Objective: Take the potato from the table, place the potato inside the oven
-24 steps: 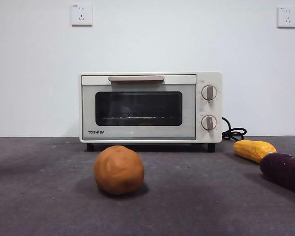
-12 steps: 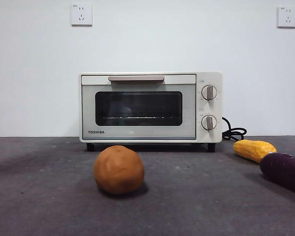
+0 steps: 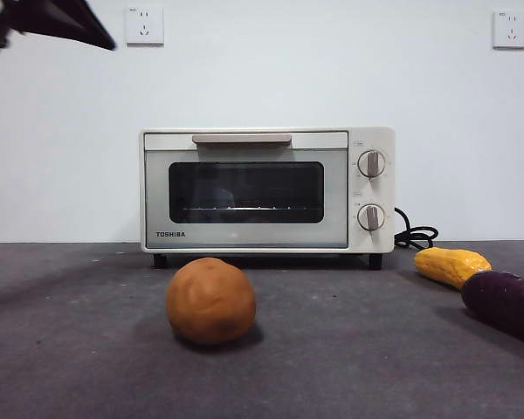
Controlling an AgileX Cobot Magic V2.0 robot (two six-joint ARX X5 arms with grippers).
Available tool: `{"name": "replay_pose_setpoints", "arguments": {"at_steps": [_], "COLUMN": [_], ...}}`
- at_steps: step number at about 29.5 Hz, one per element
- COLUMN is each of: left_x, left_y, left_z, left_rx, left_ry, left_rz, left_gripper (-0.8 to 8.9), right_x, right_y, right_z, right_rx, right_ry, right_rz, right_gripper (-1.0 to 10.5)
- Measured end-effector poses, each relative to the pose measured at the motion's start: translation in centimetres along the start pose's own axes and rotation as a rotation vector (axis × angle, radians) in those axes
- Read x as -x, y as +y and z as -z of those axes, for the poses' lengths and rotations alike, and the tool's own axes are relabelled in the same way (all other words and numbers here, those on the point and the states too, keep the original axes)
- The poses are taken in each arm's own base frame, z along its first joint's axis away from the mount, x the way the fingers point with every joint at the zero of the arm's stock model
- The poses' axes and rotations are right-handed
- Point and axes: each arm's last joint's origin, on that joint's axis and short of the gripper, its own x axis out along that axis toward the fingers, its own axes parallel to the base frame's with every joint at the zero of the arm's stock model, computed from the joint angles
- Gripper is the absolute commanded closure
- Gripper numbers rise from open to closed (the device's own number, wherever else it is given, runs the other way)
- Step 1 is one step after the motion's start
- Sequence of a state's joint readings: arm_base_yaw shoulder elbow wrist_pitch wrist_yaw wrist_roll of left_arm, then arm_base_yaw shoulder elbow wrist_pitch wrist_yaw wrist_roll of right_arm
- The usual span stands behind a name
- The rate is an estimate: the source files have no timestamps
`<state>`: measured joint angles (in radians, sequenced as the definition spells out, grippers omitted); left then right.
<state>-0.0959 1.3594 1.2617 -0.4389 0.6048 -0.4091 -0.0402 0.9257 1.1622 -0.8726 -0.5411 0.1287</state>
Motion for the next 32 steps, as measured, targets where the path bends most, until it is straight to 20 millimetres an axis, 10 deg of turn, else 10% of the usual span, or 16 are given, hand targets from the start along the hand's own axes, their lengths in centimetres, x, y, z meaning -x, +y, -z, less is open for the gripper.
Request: {"name": "replay_pose_setpoints", "arguments": {"at_steps": [19, 32], "left_x": [-13.7, -16.4], "left_y": [-1.6, -0.4], "left_z": [-6.8, -6.1], "left_rx": [-0.055, -0.103], "left_ry": [0.134, 0.197], "left_rz": [-0.063, -0.191], "left_gripper": [8.19, 8.19], "right_x": [-1.7, -1.6], "right_y": [-0.8, -0.7], "right_z": [-0.5, -0.4], "right_rx": [-0.039, -0.044], "right_ry": [0.179, 0.193], "right_rz": [-0.043, -0.042], "right_gripper": [9.5, 9.5]}}
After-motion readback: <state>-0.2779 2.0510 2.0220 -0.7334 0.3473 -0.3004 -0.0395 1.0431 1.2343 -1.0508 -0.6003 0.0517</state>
